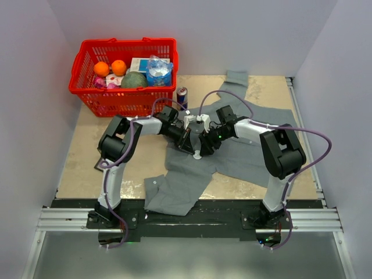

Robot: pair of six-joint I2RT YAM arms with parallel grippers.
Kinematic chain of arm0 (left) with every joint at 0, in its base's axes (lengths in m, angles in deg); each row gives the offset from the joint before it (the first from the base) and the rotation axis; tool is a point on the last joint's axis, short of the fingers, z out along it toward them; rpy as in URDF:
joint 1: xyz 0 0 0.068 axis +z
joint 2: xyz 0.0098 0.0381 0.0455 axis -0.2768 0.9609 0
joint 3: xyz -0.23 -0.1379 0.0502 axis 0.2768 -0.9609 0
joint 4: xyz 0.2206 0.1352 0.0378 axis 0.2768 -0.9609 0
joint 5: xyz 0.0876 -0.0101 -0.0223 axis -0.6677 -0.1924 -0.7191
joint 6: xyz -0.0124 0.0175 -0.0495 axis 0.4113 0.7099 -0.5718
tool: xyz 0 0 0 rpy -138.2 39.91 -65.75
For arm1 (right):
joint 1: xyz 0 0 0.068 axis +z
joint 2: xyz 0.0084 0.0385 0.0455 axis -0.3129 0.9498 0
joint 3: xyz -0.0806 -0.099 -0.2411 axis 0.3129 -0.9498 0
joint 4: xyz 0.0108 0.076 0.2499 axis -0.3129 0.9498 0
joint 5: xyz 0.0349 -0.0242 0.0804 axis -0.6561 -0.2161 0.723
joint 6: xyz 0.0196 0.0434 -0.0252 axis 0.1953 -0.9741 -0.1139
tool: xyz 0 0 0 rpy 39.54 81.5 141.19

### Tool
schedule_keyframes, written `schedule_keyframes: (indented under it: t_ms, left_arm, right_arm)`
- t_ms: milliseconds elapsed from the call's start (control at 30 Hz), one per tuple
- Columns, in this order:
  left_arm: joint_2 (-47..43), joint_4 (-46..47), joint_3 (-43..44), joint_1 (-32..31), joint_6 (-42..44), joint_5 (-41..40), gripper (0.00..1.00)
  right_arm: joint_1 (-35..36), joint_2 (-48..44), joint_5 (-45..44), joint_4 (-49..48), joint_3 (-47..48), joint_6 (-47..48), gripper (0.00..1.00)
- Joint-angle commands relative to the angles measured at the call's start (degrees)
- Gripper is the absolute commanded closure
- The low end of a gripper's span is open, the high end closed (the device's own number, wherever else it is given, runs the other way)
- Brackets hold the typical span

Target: Remove the brooch from the garment

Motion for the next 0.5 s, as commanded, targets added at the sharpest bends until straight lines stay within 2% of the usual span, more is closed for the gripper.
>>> schedule_keyframes:
  t_ms: [0,200,467]
  left_arm:
    - [-2.5,2.5,0.0,-0.4,0.3,-1.7,1.00]
    - [-2.4,4.7,-0.9,0.7,-2.5,-0.1,1.00]
    - [-4.0,9.0,-4.4,2.4,-7.8,2.2,1.00]
  right_arm:
    - [1.7,2.0,-1.4,-0.7,2.6,-1.8,0.41]
    - [1.7,-0.5,-2.5,-4.6,-0.1,-8.4,0.44]
    - [1.6,-2.3,1.3,-8.2,-3.6,-10.0,0.45]
